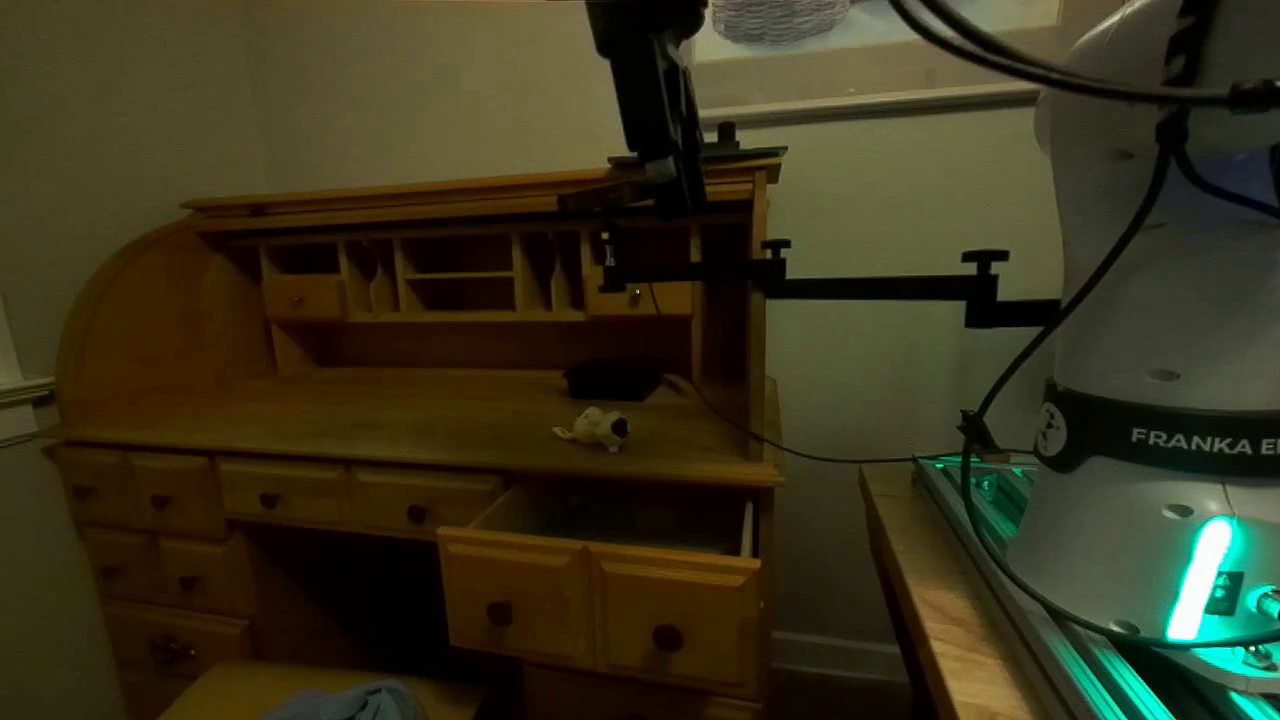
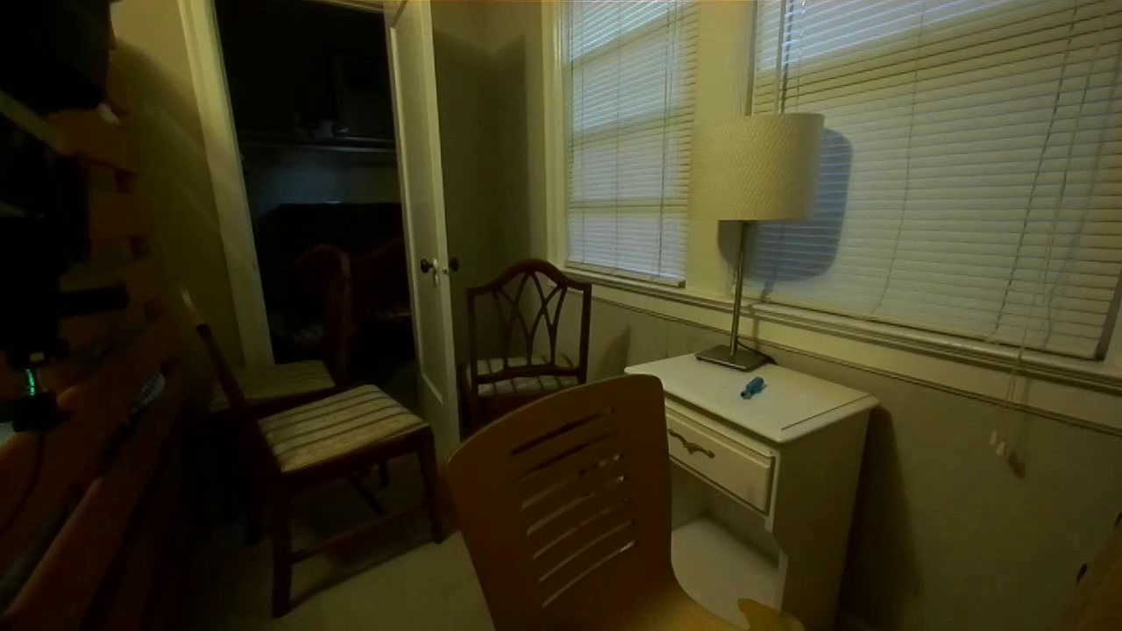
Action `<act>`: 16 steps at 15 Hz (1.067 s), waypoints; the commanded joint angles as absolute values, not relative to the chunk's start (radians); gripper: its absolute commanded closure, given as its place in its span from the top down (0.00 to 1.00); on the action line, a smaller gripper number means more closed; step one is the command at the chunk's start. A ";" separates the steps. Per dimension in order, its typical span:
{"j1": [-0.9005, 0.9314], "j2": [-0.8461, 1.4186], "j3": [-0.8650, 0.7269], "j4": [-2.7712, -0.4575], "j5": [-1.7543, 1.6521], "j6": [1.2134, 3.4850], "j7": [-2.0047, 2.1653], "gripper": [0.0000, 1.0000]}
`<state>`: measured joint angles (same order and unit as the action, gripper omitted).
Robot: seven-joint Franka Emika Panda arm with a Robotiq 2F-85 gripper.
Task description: Close the drawer
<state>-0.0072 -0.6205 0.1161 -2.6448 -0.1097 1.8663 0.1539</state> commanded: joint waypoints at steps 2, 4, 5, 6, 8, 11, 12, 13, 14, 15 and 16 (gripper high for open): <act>-0.019 -0.571 0.067 -2.730 -0.139 2.123 0.127 1.00; -0.036 -0.553 0.063 -2.767 -0.176 2.232 0.126 1.00; -0.048 -0.545 0.058 -2.787 -0.195 2.283 0.125 1.00; -0.066 -0.497 0.062 -2.748 -0.223 2.314 0.134 1.00; -0.110 -0.464 0.060 -2.761 -0.267 2.383 0.167 1.00; -0.099 -0.479 0.058 -2.760 -0.237 2.357 0.148 1.00; -0.103 -0.470 0.057 -2.759 -0.238 2.360 0.148 1.00; -0.092 -0.476 0.058 -2.759 -0.237 2.362 0.130 1.00; -0.103 -0.460 0.065 -2.758 -0.266 2.373 0.134 1.00; -0.112 -0.442 0.065 -2.757 -0.276 2.375 0.137 1.00; -0.124 -0.418 0.062 -2.758 -0.293 2.398 0.139 1.00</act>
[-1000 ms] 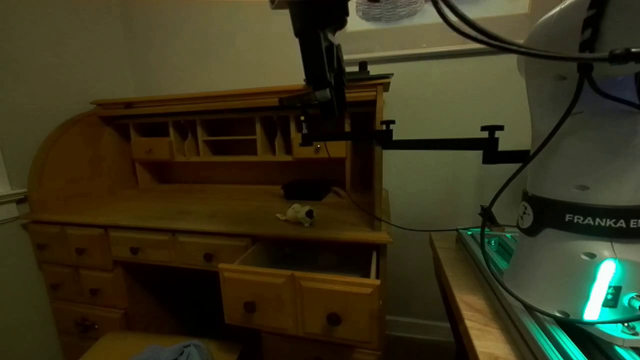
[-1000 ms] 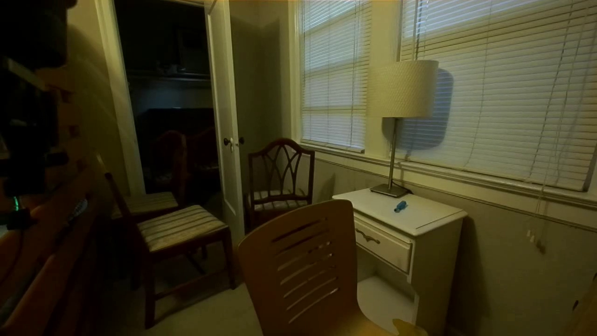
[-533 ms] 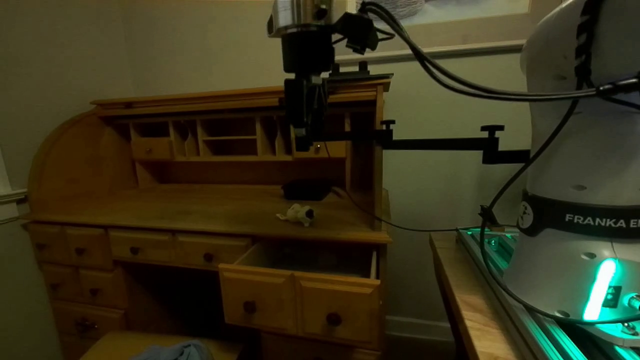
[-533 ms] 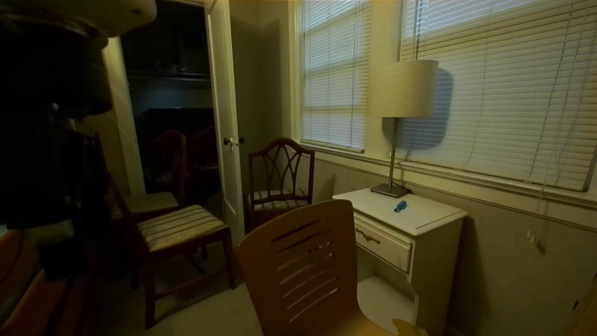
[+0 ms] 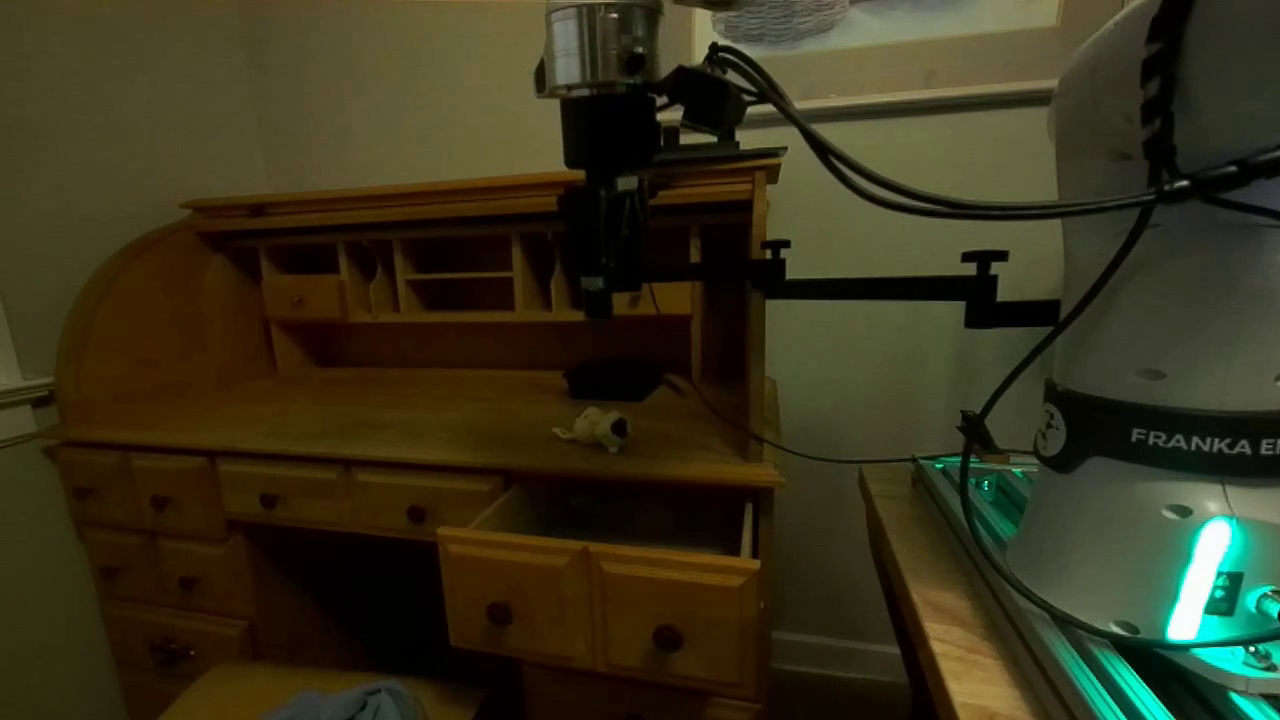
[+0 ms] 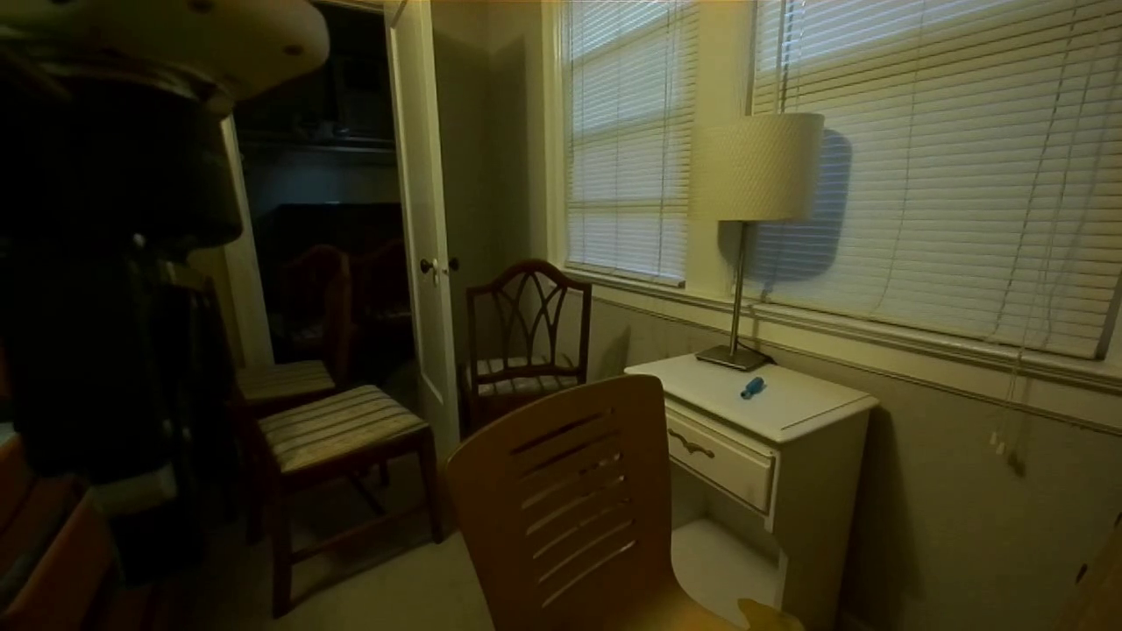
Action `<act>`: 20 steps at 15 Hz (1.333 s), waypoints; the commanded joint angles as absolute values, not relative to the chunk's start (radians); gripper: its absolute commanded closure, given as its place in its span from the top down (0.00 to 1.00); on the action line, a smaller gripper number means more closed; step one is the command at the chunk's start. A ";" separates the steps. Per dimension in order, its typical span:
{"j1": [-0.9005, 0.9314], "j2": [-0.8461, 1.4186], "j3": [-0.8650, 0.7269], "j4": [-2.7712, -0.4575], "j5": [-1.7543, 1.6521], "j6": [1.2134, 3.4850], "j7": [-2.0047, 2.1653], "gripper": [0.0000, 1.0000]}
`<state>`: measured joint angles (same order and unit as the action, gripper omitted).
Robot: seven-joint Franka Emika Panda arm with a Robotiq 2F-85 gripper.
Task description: Close the drawer
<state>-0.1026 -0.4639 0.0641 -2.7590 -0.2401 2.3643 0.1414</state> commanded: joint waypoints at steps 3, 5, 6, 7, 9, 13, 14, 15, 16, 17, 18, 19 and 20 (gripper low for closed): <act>-0.154 -0.358 0.055 -2.759 -0.373 2.450 0.128 1.00; -0.180 -0.310 0.049 -2.759 -0.439 2.497 0.133 1.00; -0.192 -0.284 0.041 -2.759 -0.472 2.527 0.134 1.00; -0.209 -0.261 0.037 -2.759 -0.511 2.551 0.143 1.00; -0.239 -0.211 0.021 -2.754 -0.584 2.597 0.161 1.00; -0.222 -0.207 -0.006 -2.755 -0.568 2.585 0.152 1.00; -0.223 -0.201 -0.007 -2.753 -0.569 2.586 0.153 1.00; -0.222 -0.199 -0.008 -2.752 -0.570 2.586 0.153 1.00; -0.222 -0.199 -0.008 -2.751 -0.570 2.586 0.153 1.00; -0.222 -0.199 -0.008 -2.750 -0.570 2.586 0.153 1.00; -0.217 -0.176 -0.021 -2.746 -0.555 2.622 0.118 1.00; -0.213 -0.148 -0.033 -2.738 -0.549 2.661 0.097 1.00; -0.212 -0.112 -0.039 -2.727 -0.561 2.712 0.092 1.00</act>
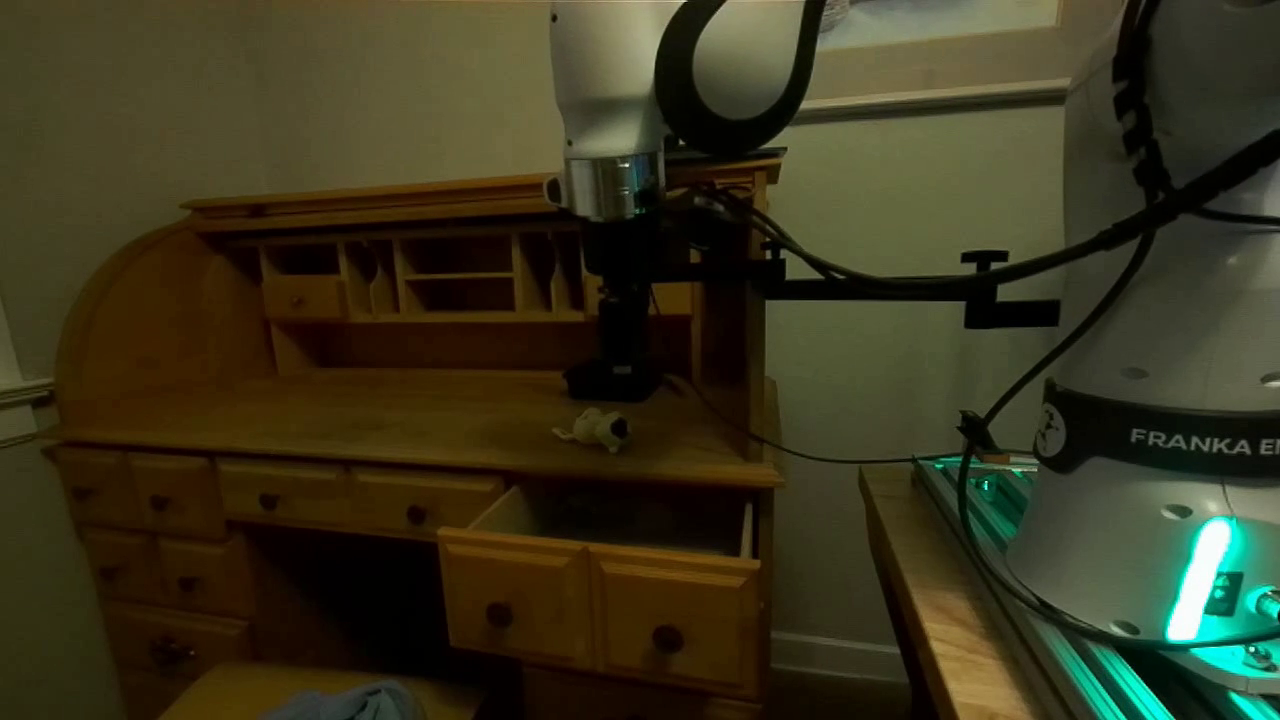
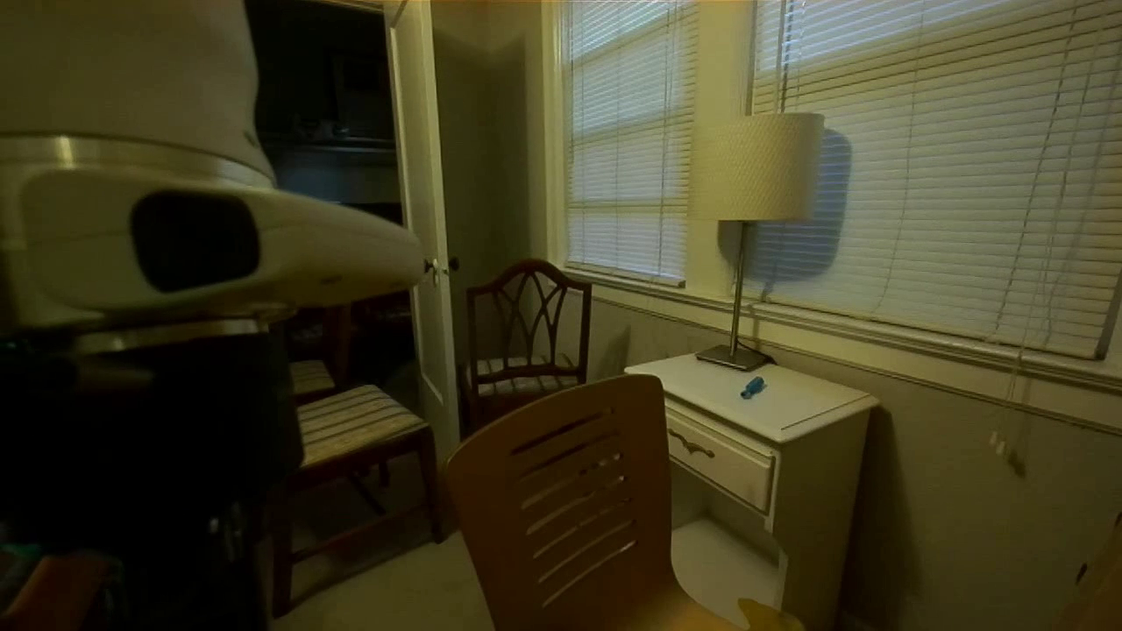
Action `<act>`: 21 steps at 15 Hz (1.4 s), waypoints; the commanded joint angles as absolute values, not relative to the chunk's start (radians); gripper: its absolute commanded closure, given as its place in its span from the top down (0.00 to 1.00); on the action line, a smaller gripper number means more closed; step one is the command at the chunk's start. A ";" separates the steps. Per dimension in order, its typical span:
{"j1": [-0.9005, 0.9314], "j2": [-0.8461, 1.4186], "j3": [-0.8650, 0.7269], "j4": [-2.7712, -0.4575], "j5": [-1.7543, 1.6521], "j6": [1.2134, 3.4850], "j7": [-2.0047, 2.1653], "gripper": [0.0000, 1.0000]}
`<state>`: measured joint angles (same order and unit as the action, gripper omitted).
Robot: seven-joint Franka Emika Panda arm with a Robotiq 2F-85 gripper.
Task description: Close the drawer
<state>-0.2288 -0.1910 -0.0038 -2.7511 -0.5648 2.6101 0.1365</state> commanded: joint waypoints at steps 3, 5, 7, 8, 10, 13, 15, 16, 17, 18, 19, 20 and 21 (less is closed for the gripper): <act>-0.176 0.002 -0.065 -2.725 -0.513 2.933 -0.037 1.00; -0.164 0.097 -0.050 -2.714 -0.457 3.046 -0.118 1.00; -0.167 0.184 -0.011 -2.692 -0.401 3.108 -0.188 1.00; -0.138 0.217 -0.017 -2.678 -0.352 3.102 -0.225 1.00; -0.154 0.168 -0.013 -2.711 -0.382 3.075 -0.175 1.00; -0.119 0.238 -0.012 -2.672 -0.305 3.073 -0.221 1.00; -0.119 0.246 -0.012 -2.664 -0.304 3.073 -0.221 1.00; -0.114 0.249 -0.026 -2.659 -0.306 3.074 -0.211 1.00; -0.107 0.257 -0.045 -2.654 -0.311 3.080 -0.204 1.00; -0.103 0.263 -0.058 -2.650 -0.312 3.083 -0.201 1.00; -0.103 0.270 -0.066 -2.647 -0.308 3.086 -0.200 1.00; -0.110 0.277 -0.062 -2.647 -0.300 3.090 -0.205 1.00; -0.117 0.283 -0.054 -2.647 -0.290 3.092 -0.208 1.00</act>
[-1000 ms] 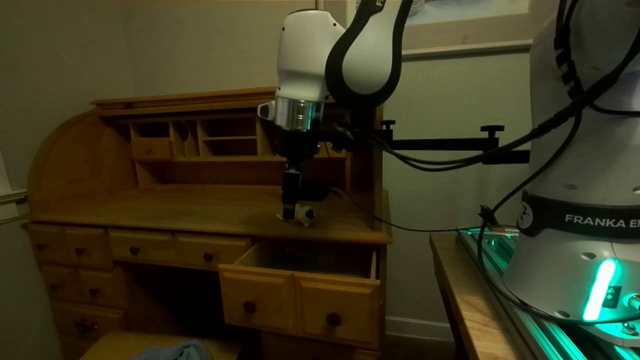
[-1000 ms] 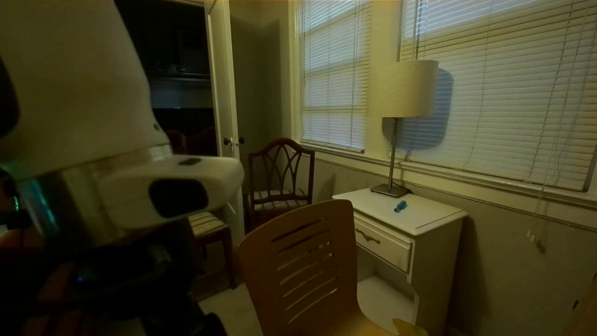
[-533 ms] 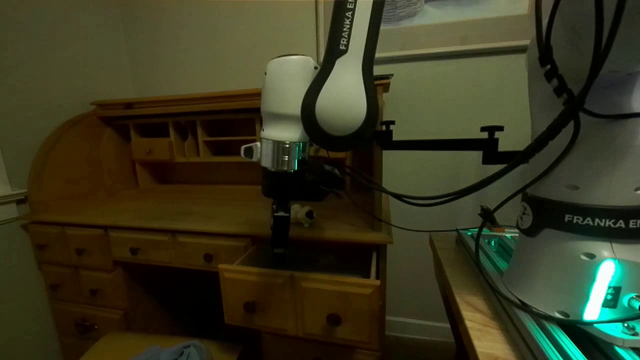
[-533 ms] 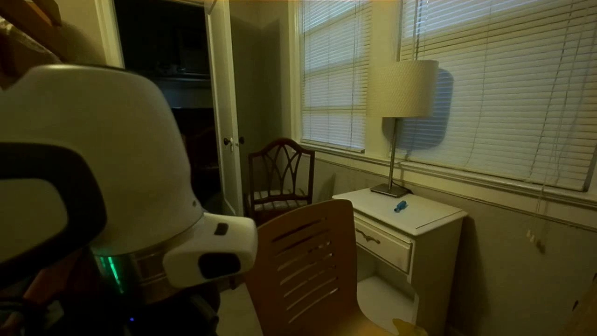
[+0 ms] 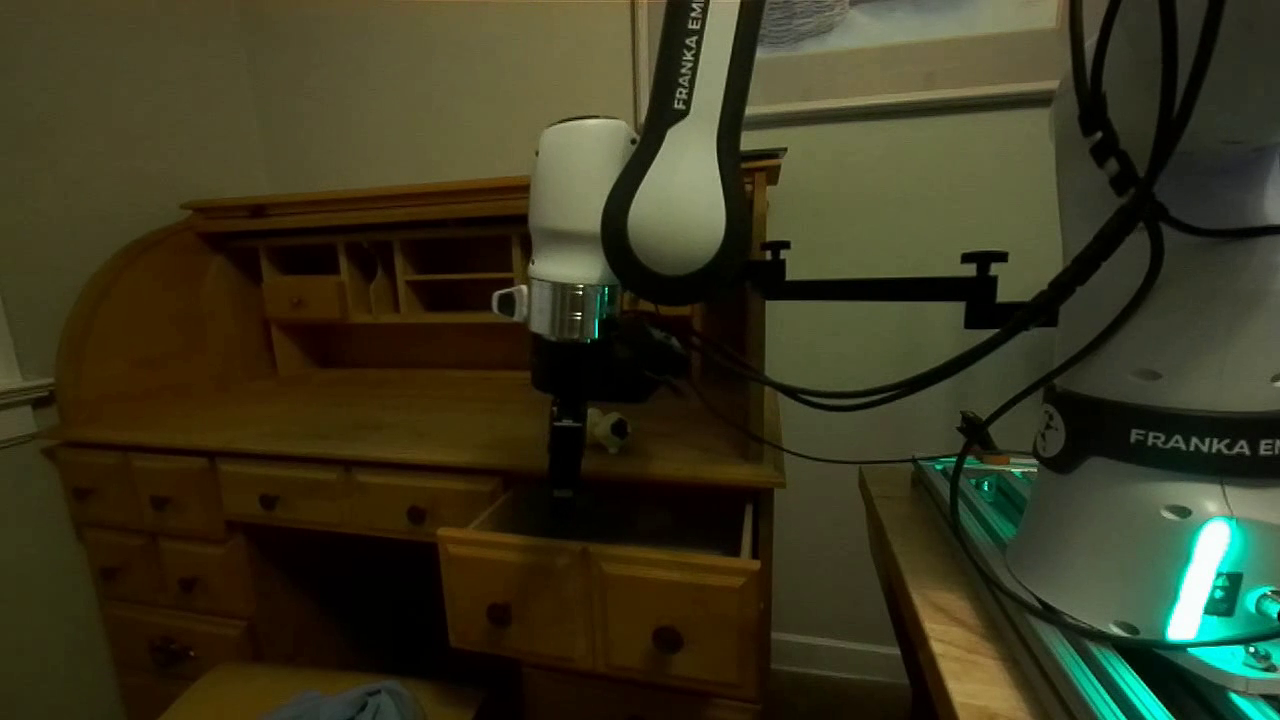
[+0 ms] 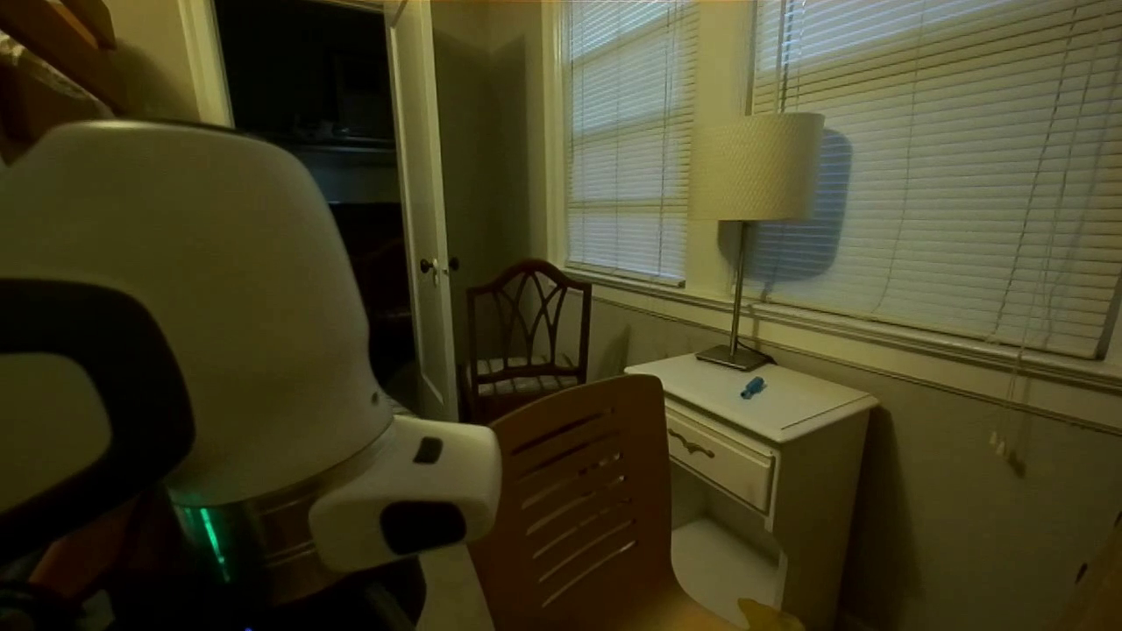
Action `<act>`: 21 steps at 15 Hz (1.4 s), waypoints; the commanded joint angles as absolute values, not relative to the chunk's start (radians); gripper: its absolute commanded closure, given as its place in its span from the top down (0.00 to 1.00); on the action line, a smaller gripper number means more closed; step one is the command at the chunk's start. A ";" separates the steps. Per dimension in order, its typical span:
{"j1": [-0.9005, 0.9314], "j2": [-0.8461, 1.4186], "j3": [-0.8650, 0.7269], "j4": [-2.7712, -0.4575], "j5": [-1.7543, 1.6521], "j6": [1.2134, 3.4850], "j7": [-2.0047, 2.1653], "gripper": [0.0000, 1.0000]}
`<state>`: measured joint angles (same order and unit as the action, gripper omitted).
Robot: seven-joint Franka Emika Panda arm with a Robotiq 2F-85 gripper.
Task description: Close the drawer
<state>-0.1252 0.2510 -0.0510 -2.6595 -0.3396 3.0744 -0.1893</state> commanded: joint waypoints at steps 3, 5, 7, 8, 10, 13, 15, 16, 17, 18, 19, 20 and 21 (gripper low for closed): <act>-0.089 0.302 -0.074 -2.640 -0.283 3.086 -0.182 1.00; -0.041 0.317 -0.122 -2.630 -0.297 3.076 -0.145 1.00; -0.006 0.345 -0.150 -2.622 -0.291 3.079 -0.115 1.00; 0.012 0.361 -0.162 -2.616 -0.288 3.080 -0.100 1.00; 0.056 0.391 -0.196 -2.605 -0.287 3.082 -0.064 1.00; 0.176 0.432 -0.302 -2.587 -0.307 3.080 0.003 1.00; 0.269 0.464 -0.383 -2.572 -0.314 3.080 0.045 1.00; 0.300 0.476 -0.407 -2.567 -0.311 3.078 0.056 1.00; 0.331 0.490 -0.429 -2.564 -0.308 3.079 0.069 1.00; 0.357 0.499 -0.446 -2.561 -0.305 3.074 0.077 1.00; 0.381 0.513 -0.461 -2.557 -0.302 3.077 0.087 1.00; 0.405 0.525 -0.477 -2.555 -0.300 3.080 0.097 1.00; 0.423 0.535 -0.488 -2.553 -0.299 3.080 0.103 1.00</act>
<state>0.3569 0.4872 -0.4463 -2.5733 -0.3162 3.0751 0.0688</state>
